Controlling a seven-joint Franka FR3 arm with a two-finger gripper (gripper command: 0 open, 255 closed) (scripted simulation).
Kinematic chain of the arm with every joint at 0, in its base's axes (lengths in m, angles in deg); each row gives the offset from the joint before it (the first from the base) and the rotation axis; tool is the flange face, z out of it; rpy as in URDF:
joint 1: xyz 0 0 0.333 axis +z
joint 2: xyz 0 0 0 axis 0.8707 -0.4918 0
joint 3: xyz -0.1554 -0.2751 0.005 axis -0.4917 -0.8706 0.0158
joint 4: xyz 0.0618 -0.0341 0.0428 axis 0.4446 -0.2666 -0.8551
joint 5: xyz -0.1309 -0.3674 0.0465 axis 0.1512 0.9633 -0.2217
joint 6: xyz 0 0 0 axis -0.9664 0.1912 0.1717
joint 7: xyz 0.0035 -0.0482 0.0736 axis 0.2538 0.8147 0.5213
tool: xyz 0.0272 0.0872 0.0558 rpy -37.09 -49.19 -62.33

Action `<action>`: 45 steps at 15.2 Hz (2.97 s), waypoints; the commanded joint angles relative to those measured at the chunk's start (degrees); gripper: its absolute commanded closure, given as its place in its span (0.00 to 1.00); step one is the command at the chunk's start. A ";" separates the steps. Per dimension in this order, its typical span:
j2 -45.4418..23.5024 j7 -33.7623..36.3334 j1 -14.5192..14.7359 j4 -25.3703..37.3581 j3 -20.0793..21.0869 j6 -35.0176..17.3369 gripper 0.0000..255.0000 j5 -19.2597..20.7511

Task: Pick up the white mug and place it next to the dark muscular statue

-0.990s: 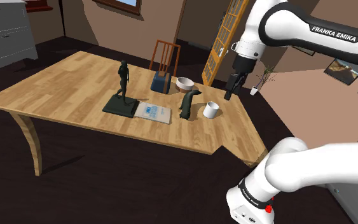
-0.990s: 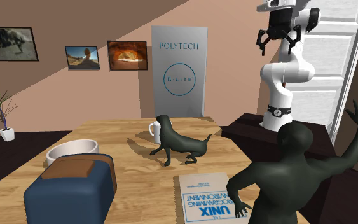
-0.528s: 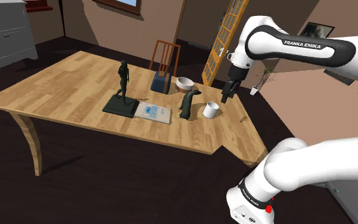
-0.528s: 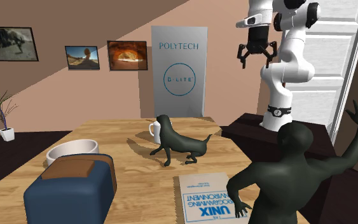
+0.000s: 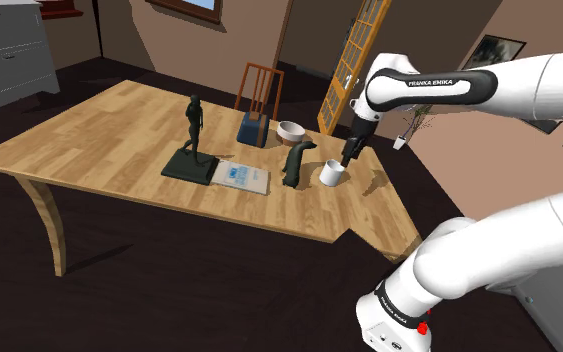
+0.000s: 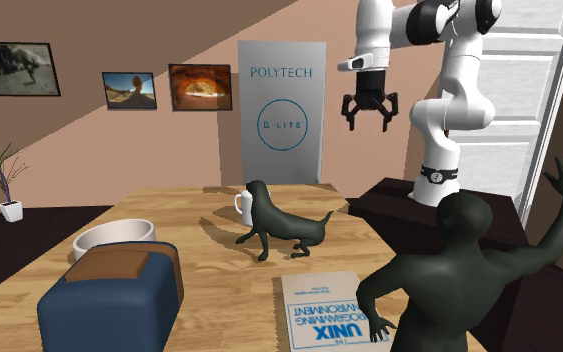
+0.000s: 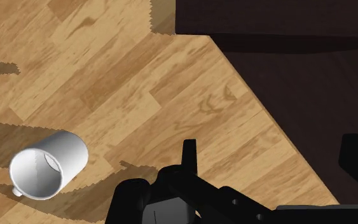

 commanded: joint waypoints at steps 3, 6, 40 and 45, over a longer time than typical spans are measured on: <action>-7.21 -4.56 -0.55 2.19 -3.56 -5.79 0.00 -0.11; -13.26 -8.34 -0.85 4.46 -6.04 -9.95 0.00 -1.29; -64.76 -35.70 -16.16 40.69 -4.52 -24.33 0.00 -24.25; -64.75 -35.70 -16.16 40.68 -4.52 -24.32 1.00 -24.25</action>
